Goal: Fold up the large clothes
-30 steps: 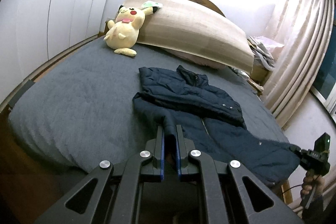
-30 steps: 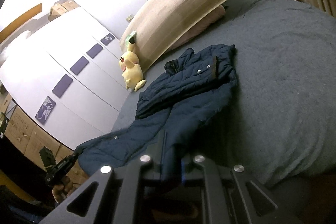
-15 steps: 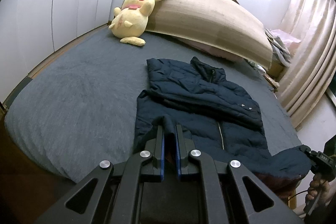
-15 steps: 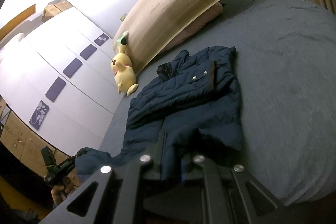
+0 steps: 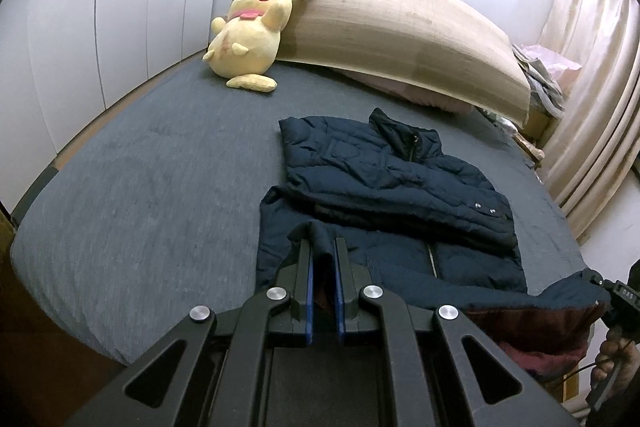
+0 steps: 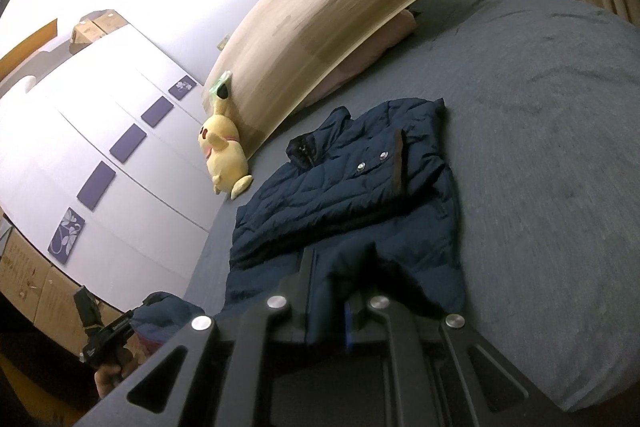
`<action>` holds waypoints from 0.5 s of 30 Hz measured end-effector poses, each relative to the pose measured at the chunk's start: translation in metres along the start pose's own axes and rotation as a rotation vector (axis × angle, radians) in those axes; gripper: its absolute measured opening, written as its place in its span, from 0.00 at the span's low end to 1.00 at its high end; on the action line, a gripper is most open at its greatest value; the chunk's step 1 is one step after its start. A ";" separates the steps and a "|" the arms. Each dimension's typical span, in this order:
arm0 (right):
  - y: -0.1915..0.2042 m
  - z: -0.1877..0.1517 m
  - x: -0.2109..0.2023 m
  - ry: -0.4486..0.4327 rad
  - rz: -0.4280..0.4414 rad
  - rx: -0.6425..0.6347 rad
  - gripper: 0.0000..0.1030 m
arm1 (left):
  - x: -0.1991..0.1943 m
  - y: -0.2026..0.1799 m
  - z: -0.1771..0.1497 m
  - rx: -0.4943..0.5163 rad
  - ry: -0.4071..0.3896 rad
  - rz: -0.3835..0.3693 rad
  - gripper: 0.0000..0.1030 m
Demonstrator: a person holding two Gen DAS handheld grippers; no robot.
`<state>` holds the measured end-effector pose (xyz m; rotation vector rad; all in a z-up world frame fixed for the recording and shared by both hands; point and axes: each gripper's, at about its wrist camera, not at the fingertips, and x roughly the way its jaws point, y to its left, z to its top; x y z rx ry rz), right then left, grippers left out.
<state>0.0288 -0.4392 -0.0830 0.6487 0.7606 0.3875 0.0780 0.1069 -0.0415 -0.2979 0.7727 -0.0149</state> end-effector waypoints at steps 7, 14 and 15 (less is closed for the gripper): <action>-0.001 0.008 0.010 -0.015 -0.008 0.014 0.11 | 0.012 -0.005 0.009 0.010 0.005 0.015 0.08; 0.001 0.016 0.021 -0.032 -0.019 0.024 0.11 | 0.022 -0.009 0.020 0.018 0.000 0.026 0.08; 0.002 0.018 0.022 -0.034 -0.019 0.025 0.11 | 0.023 -0.009 0.020 0.019 -0.001 0.028 0.08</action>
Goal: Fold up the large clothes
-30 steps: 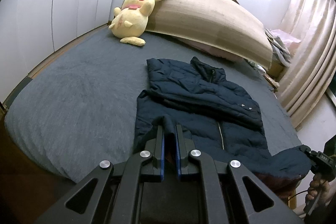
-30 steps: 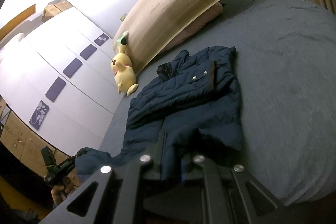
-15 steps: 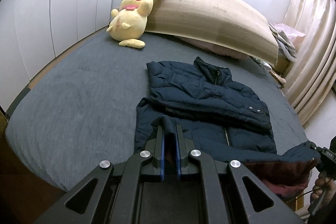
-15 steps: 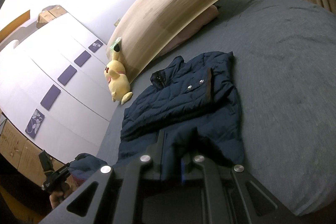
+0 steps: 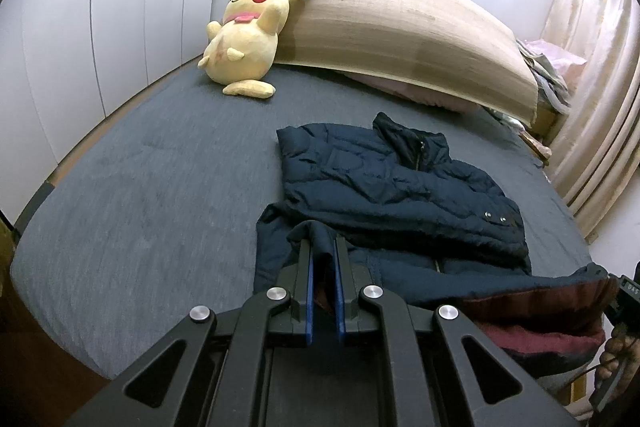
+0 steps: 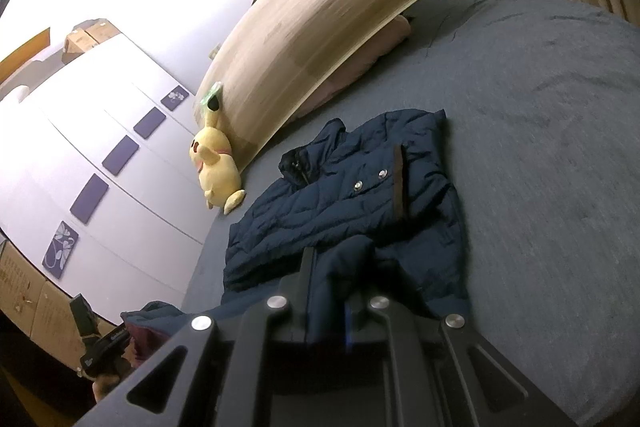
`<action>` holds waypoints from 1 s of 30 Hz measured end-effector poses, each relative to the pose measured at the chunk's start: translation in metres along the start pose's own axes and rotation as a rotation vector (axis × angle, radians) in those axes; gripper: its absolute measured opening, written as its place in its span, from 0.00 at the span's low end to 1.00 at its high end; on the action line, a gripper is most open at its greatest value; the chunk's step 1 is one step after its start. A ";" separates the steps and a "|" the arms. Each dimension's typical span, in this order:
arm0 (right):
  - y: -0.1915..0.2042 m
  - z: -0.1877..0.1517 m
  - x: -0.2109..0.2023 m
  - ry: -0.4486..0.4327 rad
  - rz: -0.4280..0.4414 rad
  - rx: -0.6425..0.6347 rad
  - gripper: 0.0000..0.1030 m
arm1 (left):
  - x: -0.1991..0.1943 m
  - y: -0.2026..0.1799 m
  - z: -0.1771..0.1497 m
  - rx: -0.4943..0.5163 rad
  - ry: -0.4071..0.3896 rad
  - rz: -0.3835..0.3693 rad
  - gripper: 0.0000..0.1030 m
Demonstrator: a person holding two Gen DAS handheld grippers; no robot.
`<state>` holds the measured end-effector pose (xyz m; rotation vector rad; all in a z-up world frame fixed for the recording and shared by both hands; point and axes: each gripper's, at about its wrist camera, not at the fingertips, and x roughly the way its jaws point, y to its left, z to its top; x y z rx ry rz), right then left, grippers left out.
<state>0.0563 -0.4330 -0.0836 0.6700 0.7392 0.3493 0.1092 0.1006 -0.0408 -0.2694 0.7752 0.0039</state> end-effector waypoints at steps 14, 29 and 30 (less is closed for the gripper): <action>0.001 0.008 0.012 -0.015 -0.008 0.020 0.11 | 0.016 -0.004 0.011 0.018 0.001 0.011 0.08; 0.006 0.017 0.020 -0.027 -0.021 0.018 0.11 | 0.026 -0.008 0.022 0.030 -0.004 0.014 0.08; 0.006 0.018 0.020 -0.028 -0.021 0.016 0.11 | 0.026 -0.008 0.022 0.030 -0.005 0.014 0.08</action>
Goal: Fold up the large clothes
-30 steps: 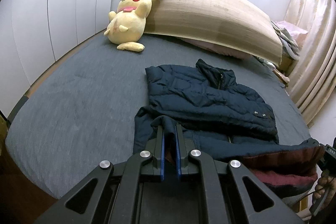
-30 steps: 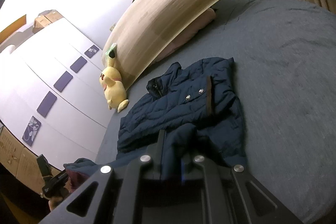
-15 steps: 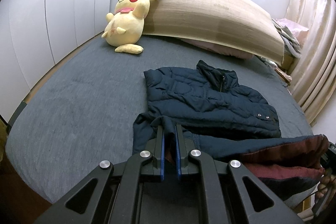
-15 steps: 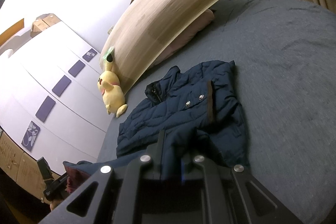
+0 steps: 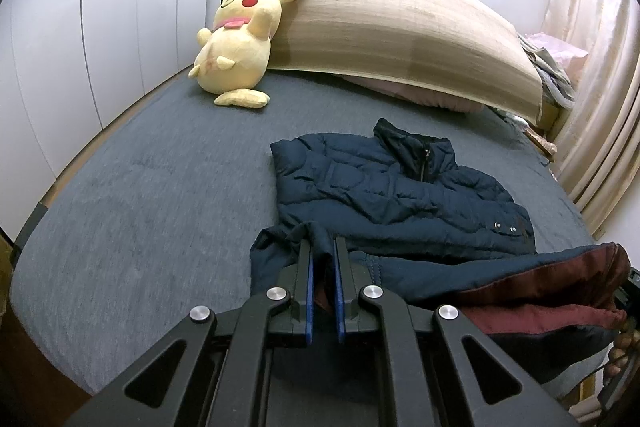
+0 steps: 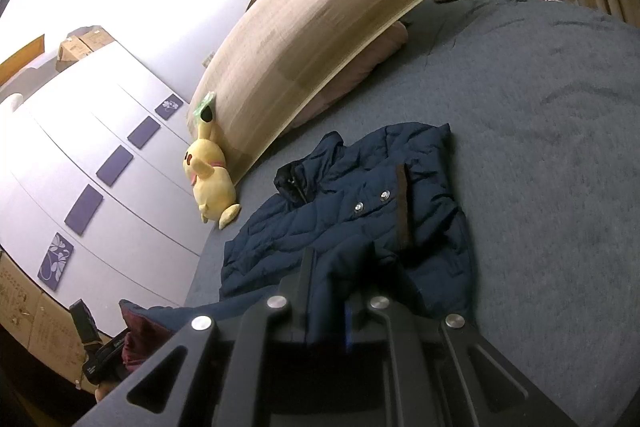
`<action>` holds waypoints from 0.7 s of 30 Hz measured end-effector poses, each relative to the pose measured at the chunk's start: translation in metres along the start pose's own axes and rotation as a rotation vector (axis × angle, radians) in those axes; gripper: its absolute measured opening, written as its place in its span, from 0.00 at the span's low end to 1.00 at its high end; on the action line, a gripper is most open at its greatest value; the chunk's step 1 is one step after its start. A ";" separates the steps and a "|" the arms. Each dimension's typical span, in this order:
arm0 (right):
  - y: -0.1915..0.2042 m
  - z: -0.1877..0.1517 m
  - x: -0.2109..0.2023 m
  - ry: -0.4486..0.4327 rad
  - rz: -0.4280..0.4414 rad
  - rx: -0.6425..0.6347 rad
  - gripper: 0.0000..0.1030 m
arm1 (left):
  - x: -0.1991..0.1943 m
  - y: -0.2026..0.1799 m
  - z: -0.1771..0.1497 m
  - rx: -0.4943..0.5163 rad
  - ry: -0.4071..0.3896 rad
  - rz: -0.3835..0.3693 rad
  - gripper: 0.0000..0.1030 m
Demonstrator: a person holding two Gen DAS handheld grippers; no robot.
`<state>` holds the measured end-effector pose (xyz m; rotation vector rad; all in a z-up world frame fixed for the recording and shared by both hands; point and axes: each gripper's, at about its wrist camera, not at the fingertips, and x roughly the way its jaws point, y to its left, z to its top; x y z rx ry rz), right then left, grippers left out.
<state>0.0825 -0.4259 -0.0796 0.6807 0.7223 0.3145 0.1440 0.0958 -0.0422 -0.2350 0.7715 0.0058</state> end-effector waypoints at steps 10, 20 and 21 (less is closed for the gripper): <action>0.009 0.002 -0.004 -0.010 -0.010 -0.018 0.11 | 0.000 0.002 0.002 -0.002 -0.008 -0.007 0.08; 0.019 0.003 -0.011 -0.023 -0.018 -0.038 0.11 | -0.004 0.005 0.003 -0.008 -0.018 -0.019 0.08; 0.020 0.003 -0.012 -0.025 -0.019 -0.041 0.11 | -0.004 0.005 0.003 -0.008 -0.019 -0.020 0.08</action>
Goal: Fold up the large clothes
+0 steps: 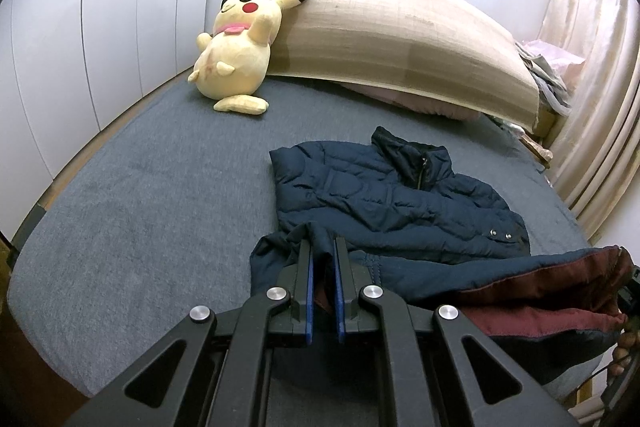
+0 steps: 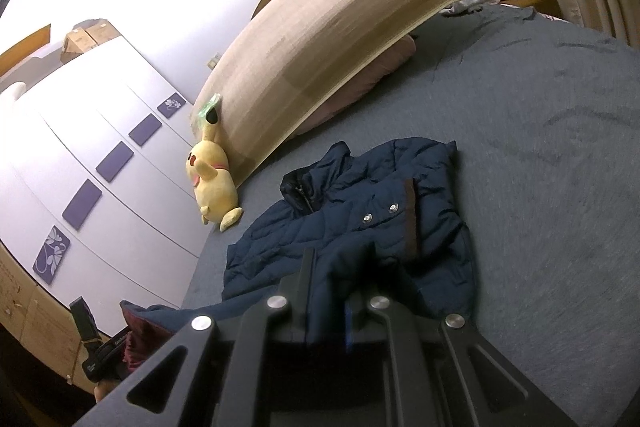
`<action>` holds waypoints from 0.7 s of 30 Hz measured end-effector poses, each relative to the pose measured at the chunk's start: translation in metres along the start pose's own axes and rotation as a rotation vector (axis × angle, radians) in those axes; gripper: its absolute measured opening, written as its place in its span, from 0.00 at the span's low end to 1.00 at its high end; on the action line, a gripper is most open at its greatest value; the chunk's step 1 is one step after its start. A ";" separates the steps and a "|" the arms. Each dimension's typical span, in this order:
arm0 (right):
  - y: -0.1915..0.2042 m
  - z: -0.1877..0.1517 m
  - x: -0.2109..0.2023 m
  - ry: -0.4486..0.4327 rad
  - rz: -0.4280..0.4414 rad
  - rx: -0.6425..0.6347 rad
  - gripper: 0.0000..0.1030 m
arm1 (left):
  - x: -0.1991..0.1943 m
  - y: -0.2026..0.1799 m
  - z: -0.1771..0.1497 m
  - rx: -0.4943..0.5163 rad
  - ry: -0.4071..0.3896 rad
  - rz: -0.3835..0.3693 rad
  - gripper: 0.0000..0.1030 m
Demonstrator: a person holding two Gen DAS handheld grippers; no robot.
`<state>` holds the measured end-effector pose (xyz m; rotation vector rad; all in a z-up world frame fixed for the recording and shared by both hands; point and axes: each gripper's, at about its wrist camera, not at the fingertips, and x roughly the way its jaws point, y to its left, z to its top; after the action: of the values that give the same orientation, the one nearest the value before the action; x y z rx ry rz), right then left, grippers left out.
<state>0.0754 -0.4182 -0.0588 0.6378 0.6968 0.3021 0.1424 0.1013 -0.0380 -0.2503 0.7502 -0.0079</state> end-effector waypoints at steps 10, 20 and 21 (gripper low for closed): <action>0.003 -0.001 -0.004 -0.008 -0.006 0.000 0.11 | -0.001 0.001 0.000 0.004 -0.005 -0.012 0.08; 0.000 -0.001 -0.004 -0.016 0.004 0.006 0.11 | 0.001 -0.004 0.006 0.021 -0.007 -0.002 0.08; -0.001 0.000 -0.004 -0.016 0.005 0.007 0.11 | 0.001 -0.005 0.007 0.023 -0.007 -0.001 0.08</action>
<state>0.0725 -0.4203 -0.0577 0.6477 0.6813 0.2989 0.1481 0.0980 -0.0331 -0.2290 0.7429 -0.0169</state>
